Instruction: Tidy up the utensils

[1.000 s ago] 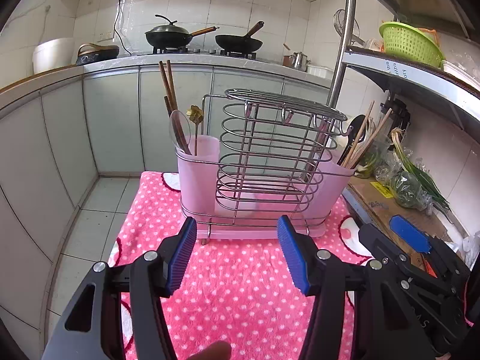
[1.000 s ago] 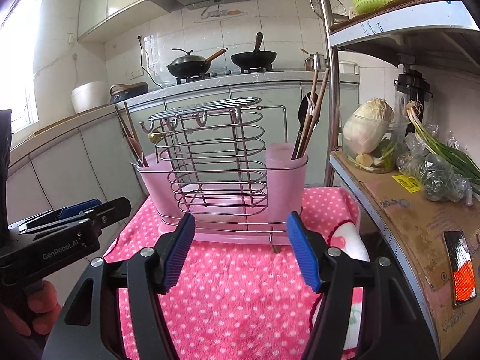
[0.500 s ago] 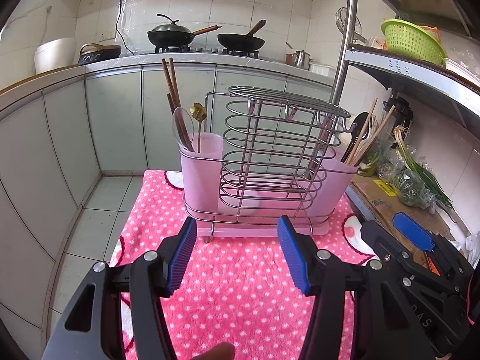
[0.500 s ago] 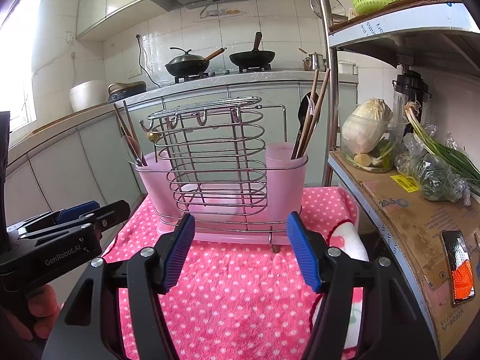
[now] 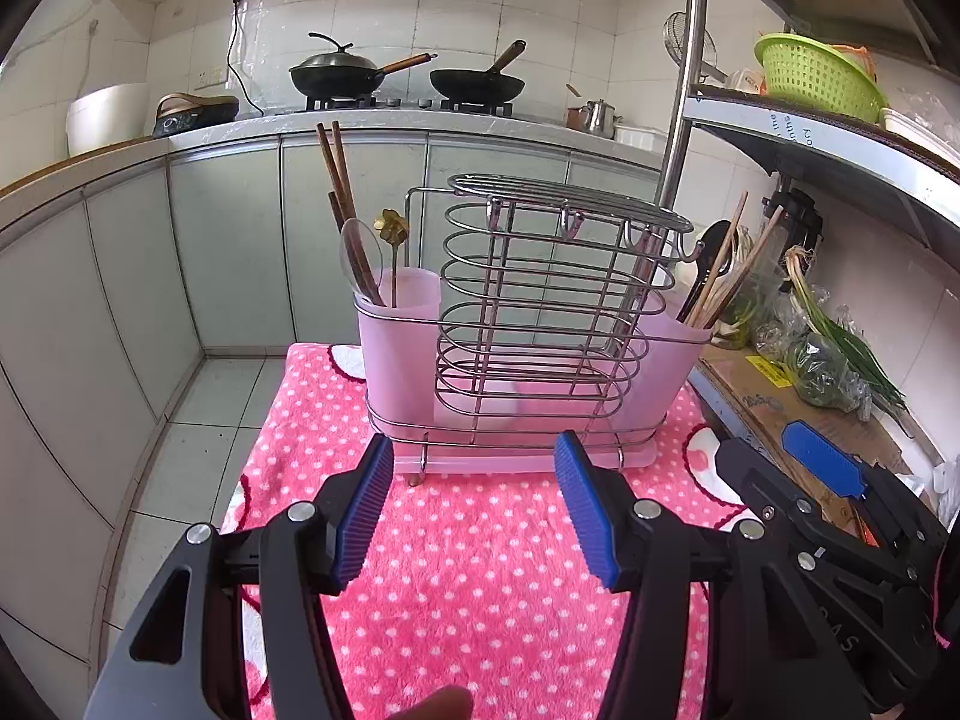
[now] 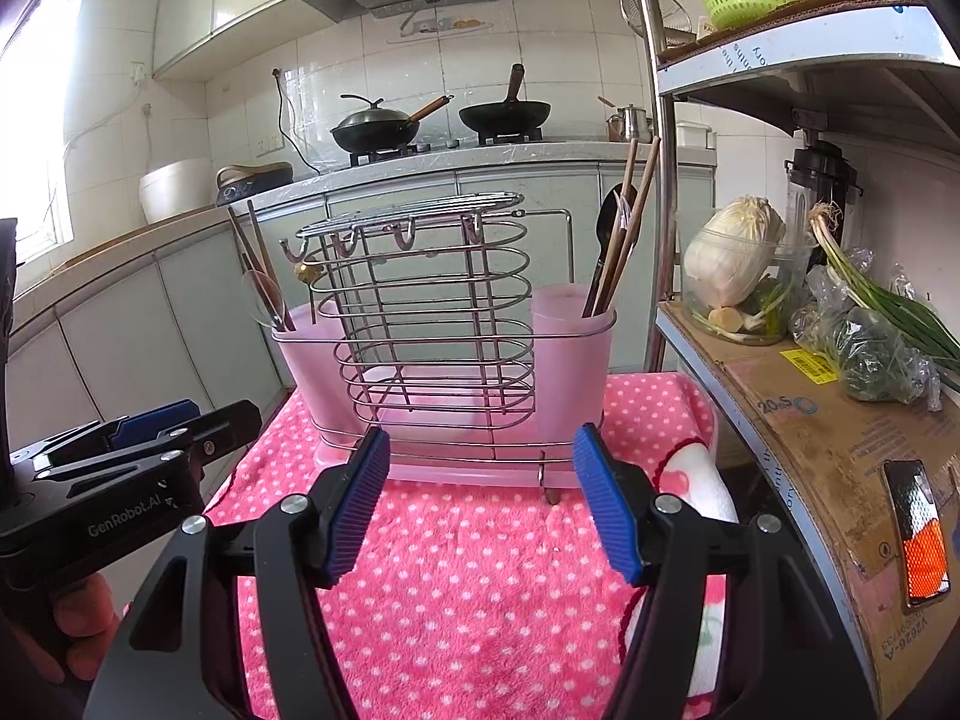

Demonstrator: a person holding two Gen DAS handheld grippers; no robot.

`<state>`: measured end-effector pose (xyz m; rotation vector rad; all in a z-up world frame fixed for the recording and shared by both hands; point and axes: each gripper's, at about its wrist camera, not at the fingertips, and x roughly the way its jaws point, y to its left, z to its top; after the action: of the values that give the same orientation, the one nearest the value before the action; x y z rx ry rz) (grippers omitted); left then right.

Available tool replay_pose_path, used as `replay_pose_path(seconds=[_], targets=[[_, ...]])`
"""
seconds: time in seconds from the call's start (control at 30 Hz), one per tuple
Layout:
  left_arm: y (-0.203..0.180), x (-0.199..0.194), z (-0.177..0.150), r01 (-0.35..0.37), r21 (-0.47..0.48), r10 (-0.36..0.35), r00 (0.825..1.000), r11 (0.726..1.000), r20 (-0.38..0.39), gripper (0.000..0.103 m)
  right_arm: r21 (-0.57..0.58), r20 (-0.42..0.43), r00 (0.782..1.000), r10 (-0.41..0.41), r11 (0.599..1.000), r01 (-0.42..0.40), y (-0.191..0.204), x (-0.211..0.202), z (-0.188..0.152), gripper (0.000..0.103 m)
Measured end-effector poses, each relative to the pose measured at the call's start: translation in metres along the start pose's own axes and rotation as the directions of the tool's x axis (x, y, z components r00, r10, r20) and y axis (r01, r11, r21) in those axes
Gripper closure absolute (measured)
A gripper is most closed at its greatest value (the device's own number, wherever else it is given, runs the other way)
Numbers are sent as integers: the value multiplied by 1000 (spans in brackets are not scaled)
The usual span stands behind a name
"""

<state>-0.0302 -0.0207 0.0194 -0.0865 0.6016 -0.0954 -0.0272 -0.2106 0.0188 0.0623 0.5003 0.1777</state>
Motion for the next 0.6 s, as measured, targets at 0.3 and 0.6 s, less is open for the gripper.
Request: replay_pose_path(seconds=[0.3, 0.6], targets=[[0, 0, -1, -1, -2, 1, 1000, 1000, -2, 48, 1, -2, 1000, 0, 1000, 0, 0, 0, -1, 39], [1, 1, -2, -2, -3, 2, 1000, 1000, -3, 48, -1, -4, 1000, 0, 1000, 0, 1, 2, -3, 39]])
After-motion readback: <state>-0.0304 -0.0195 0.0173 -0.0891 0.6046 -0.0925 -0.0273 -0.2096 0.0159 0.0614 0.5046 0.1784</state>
